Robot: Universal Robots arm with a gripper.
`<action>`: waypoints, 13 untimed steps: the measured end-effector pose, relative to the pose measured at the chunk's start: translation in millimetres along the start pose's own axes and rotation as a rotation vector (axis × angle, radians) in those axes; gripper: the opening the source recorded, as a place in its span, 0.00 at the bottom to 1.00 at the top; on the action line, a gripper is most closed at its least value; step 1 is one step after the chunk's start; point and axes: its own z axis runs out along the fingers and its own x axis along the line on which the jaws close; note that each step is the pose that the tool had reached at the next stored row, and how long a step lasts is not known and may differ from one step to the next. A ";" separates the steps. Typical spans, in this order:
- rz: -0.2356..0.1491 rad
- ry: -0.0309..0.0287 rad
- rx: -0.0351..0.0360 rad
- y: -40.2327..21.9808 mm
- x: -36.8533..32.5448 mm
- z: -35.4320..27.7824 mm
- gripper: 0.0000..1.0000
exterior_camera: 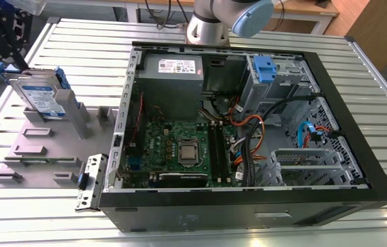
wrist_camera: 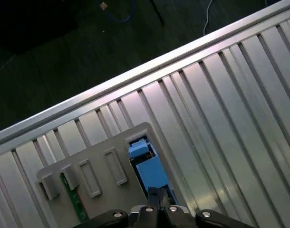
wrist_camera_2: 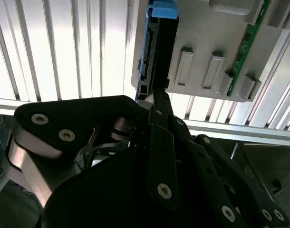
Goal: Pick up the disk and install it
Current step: 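Pick up the disk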
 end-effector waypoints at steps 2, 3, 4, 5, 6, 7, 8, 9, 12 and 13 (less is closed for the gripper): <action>-0.056 0.0025 -0.0014 0.0 0.0 0.1 0.11; -0.063 0.0028 -0.0016 0.0 0.1 0.0 0.11; -0.064 0.0029 -0.0017 0.0 0.0 0.0 0.11; -0.064 0.0029 -0.0016 0.0 0.0 0.1 0.11; -0.064 0.0029 -0.0016 0.0 0.0 0.1 0.11; -0.064 0.0030 -0.0017 0.0 0.0 -0.3 0.11; -0.064 0.0031 -0.0018 0.0 -0.1 -1.1 0.11; -0.064 0.0029 -0.0018 0.1 -0.1 -1.7 0.11; -0.064 0.0026 -0.0015 0.1 -0.1 -1.7 0.11; -0.064 0.0026 -0.0016 0.1 -0.1 -1.7 0.11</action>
